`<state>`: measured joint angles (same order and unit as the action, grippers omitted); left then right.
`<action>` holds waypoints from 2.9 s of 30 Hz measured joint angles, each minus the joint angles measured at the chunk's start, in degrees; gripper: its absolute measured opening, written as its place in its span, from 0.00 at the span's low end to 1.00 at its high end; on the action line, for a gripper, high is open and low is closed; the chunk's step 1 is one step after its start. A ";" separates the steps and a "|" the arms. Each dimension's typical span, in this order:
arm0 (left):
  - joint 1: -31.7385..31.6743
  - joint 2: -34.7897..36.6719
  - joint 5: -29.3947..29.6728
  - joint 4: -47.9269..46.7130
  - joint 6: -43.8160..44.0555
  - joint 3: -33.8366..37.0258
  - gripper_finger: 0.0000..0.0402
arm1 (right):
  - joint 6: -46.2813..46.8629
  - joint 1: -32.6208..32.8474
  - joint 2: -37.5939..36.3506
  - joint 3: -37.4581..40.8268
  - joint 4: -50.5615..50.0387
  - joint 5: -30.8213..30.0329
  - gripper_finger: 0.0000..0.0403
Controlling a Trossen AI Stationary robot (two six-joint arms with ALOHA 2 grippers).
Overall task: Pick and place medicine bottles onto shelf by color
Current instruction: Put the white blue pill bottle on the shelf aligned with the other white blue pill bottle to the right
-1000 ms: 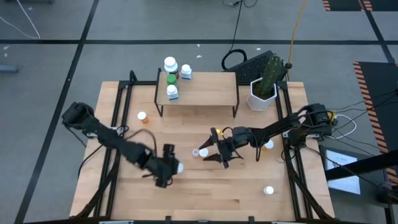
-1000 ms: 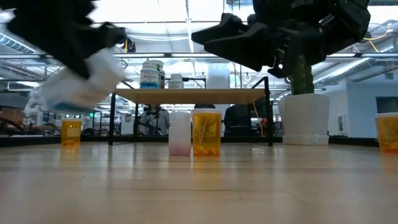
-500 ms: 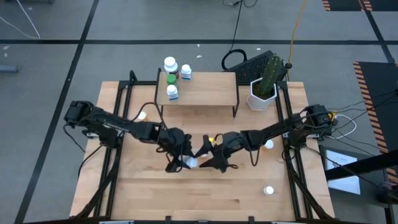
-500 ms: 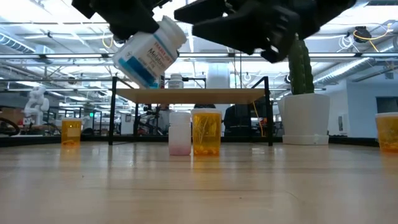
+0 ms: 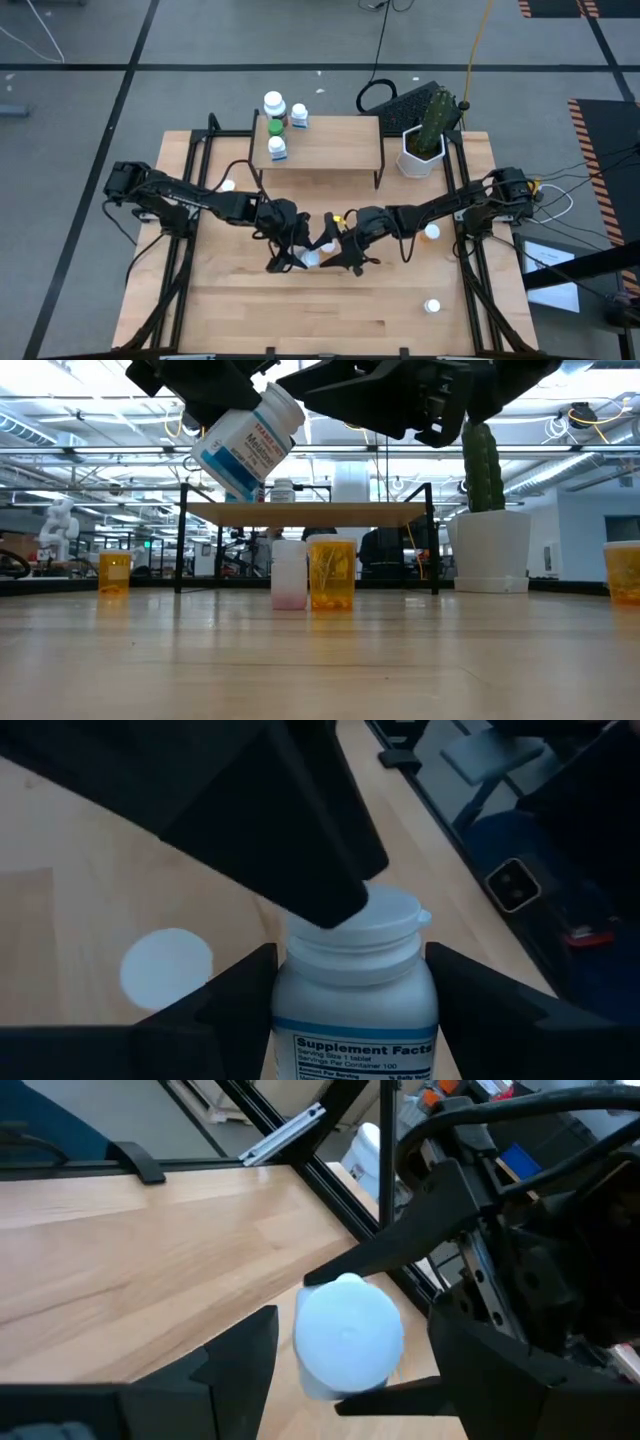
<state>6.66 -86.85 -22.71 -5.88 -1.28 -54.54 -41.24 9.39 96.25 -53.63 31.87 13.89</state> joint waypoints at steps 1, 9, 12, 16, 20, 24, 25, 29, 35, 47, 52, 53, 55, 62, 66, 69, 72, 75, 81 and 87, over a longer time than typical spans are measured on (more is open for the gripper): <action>-0.09 -0.01 -0.46 -0.04 0.13 0.00 0.59 | -0.13 -0.17 0.00 0.00 -0.01 0.80 0.63; -0.26 -0.02 -2.06 -0.05 2.45 0.00 0.60 | -1.64 -0.74 0.00 0.00 -0.52 2.85 0.63; -0.30 -0.02 -2.02 -0.05 2.41 0.00 0.61 | -3.62 -0.72 0.00 0.00 -0.61 2.74 0.63; -0.41 -0.02 -1.99 -0.12 1.77 0.00 0.61 | -4.40 -0.53 -0.05 0.00 -2.07 -4.25 0.63; 0.09 -0.02 -1.98 -1.19 1.77 0.00 0.61 | -3.73 0.14 -2.68 0.04 -8.42 -12.68 0.65; 0.61 -0.02 -1.59 -1.59 1.53 0.00 0.61 | 1.36 -0.54 -8.82 1.91 -13.21 -15.22 0.66; 0.61 -0.02 -1.47 -1.42 1.51 0.00 0.61 | 2.40 -0.88 -10.71 3.23 -12.63 -15.23 0.66; 0.61 -0.02 -1.21 -0.55 0.31 0.00 0.61 | 5.42 -3.29 -16.98 11.08 -4.78 -11.40 0.66; -0.08 -0.02 1.45 5.57 -1.03 0.00 0.61 | 3.77 -5.74 -17.40 24.20 16.55 -1.85 0.68; -7.60 -0.02 -5.31 9.45 5.57 0.02 0.61 | -3.72 -5.59 -7.84 16.22 20.40 -1.61 0.84; -9.25 -0.02 -9.54 10.24 6.60 0.02 0.61 | -4.86 -5.73 -6.61 11.34 13.60 1.35 0.84; -9.39 -0.02 -10.17 10.36 6.62 0.02 0.61 | -4.86 -5.73 -6.51 10.79 12.96 2.17 0.83; -9.76 -0.02 -10.77 10.36 6.63 0.02 0.61 | -4.58 -5.68 -6.31 9.93 11.71 4.07 0.82; -9.90 -0.02 -11.79 10.53 6.81 0.02 0.61 | -4.47 -6.34 -3.51 5.89 11.35 6.65 0.74; -9.94 -0.02 -11.76 7.82 8.15 0.02 0.61 | -4.48 -6.86 -1.41 4.77 10.93 6.75 0.71; -9.94 -0.04 -11.79 6.91 8.74 0.02 0.61 | -4.47 -7.08 -0.86 4.61 11.09 7.39 0.69; -9.94 -0.04 -11.79 6.40 8.99 0.02 0.61 | -4.47 -7.10 -0.66 4.61 10.66 7.39 0.65; -10.01 -0.04 -11.81 6.46 9.02 0.02 0.61 | -4.50 -7.12 -0.74 4.61 10.15 7.38 0.59; -10.01 -0.11 -12.79 7.56 9.84 0.11 0.61 | -4.33 -7.64 -0.93 4.50 8.11 7.43 0.46; -9.93 -0.13 -11.98 8.33 10.82 0.13 0.61 | -3.22 -7.85 -0.99 4.50 7.72 7.61 0.43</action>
<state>-3.28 -86.98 -34.69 2.45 9.54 -54.41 -44.47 1.54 95.26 -49.12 39.59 21.50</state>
